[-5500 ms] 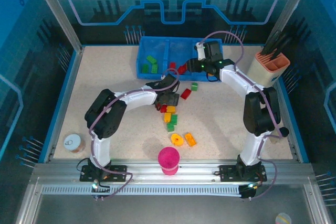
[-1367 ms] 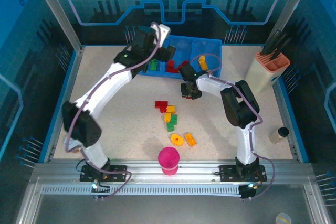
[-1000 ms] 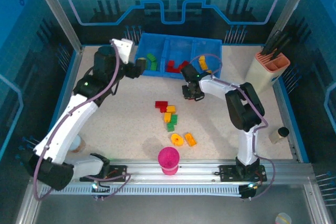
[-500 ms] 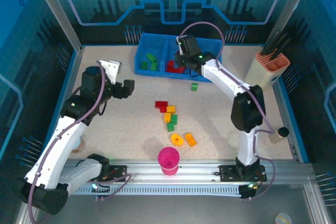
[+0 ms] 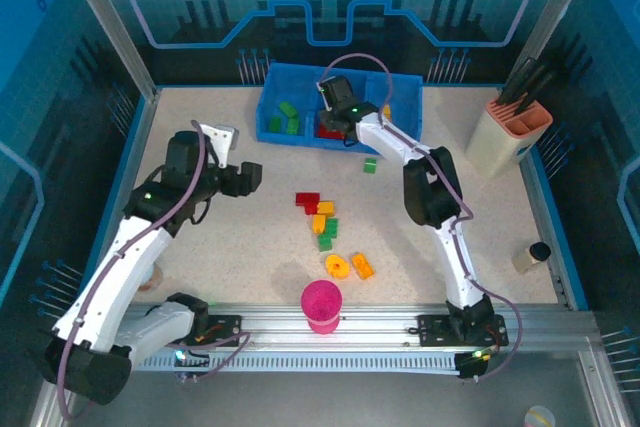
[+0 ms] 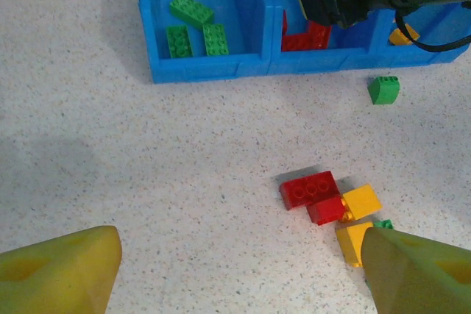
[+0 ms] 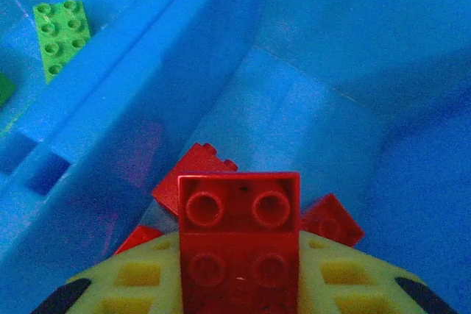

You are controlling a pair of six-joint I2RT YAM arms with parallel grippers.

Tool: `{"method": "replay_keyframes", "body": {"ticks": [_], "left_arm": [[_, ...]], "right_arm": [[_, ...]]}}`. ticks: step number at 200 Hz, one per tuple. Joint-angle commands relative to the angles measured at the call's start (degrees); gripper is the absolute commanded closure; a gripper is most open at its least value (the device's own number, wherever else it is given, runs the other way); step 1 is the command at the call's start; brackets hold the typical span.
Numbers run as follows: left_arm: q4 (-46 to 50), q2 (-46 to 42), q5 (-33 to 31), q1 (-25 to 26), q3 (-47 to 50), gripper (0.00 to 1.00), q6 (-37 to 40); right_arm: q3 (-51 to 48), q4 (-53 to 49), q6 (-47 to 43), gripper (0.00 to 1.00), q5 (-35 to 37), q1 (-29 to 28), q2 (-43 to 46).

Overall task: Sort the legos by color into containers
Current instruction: Place the lego in the container.

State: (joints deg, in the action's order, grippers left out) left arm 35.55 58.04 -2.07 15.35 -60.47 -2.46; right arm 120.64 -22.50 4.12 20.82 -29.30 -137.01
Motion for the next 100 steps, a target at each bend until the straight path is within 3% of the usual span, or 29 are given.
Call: {"method": "replay_keyframes", "body": {"ticks": [1, 61, 100], "left_arm": [[-1.0, 3.2, -0.2, 1.7, 0.3, 0.16, -2.1], [-5.8, 11.7, -3.4, 9.6, -2.3, 0.16, -4.9], [-8.6, 17.0, -4.9, 13.0, -4.4, 0.15, -5.7]], "right_arm": [[4.4, -0.2, -1.5, 0.69, -0.3, -0.2, -3.1], [3.0, 1.1, -1.0, 0.58, -3.5, 1.2, -1.8], [1.0, 2.1, -1.5, 0.35, -6.4, 1.9, 0.9]]}}
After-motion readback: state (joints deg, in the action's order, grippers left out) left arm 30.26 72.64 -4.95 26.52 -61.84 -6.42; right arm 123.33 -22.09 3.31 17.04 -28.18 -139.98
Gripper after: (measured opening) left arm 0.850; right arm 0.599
